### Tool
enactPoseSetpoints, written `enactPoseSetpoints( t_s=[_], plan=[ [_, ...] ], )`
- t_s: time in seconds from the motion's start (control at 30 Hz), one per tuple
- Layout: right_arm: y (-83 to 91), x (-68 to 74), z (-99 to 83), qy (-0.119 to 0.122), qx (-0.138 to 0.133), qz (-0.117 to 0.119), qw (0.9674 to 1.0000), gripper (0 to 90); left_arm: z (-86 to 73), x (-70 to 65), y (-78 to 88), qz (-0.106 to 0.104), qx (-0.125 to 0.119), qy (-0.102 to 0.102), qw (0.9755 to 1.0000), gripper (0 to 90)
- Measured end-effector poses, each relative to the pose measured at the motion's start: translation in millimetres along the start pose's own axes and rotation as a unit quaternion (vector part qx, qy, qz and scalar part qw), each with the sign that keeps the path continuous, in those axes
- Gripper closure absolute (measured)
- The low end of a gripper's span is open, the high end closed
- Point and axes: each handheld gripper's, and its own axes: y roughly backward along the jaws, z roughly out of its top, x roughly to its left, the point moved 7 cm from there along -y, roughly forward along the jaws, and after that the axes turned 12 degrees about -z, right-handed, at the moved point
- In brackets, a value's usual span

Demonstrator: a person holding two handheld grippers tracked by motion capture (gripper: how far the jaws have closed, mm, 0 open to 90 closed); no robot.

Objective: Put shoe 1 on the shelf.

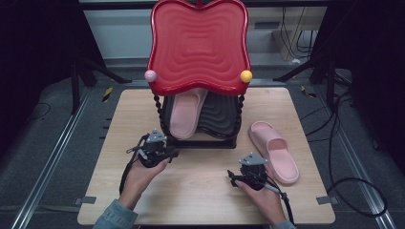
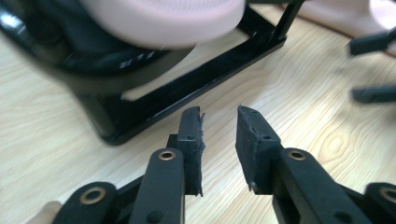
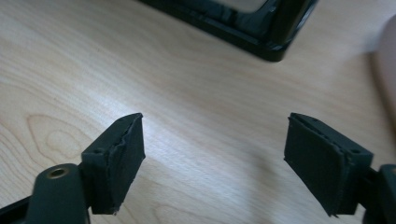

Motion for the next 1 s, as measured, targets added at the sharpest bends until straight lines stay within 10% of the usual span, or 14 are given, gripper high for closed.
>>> enactPoseSetpoints(
  t_s=[0.4, 0.7, 1.0],
  plan=[
    [32.0, -45.2, 10.9, -0.022, -0.04, -0.048, 0.9978, 41.9, -41.3, 45.9, 22.7, 0.094, -0.002, 0.029, 0.9951, 53.4],
    [42.7, -75.0, 8.5, -0.041, -0.049, -0.071, 0.9955, 55.7, -70.2, 89.8, 49.8, 0.174, 0.006, 0.061, 0.9828, 29.7],
    [43.1, -106.1, -1.9, -0.06, -0.044, -0.097, 0.9925, 65.0, -93.2, 118.8, 72.1, 0.196, -0.007, 0.105, 0.9748, 15.5]
  ],
)
